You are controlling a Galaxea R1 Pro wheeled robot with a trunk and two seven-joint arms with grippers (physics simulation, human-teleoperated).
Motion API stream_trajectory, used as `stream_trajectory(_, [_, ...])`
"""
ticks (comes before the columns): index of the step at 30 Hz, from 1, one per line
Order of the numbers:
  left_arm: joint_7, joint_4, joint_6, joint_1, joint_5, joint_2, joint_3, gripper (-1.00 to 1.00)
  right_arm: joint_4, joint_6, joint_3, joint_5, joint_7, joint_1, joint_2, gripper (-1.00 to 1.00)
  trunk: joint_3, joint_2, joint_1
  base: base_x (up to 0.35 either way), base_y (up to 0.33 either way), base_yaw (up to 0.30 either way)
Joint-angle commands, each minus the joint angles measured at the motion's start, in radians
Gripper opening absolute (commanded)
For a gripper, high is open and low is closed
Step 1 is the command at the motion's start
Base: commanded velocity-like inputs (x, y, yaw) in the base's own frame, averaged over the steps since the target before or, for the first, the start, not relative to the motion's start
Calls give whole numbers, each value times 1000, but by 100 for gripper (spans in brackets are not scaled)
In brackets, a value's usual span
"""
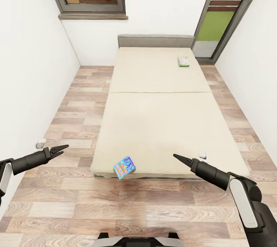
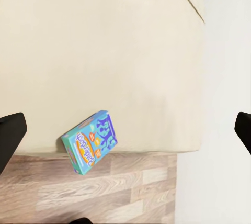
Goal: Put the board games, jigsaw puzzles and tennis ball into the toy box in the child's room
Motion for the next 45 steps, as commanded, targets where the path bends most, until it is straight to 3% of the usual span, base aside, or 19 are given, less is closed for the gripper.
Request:
stream_trajectory(1, [-2,0,8,-1,2,0,1,100,0,5,-1,1,3,-1,0,100,0,-1,1,0,0,0])
stream_trajectory(9, [-2,0,8,-1,3,0,0,100,0,-2,-1,1,3,-1,0,100,14,-1,1,0,0,0])
stream_trajectory(18, [-3,0,8,-1,3,0,0,100,0,-69,0,-2,3,-1,-1,100,29,-1,1,0,0,0])
stream_trajectory(45, [-27,0,8,10,5,0,-1,100,0,-75,3,-9,18,-1,-2,100,74,-1,1,0,0,0])
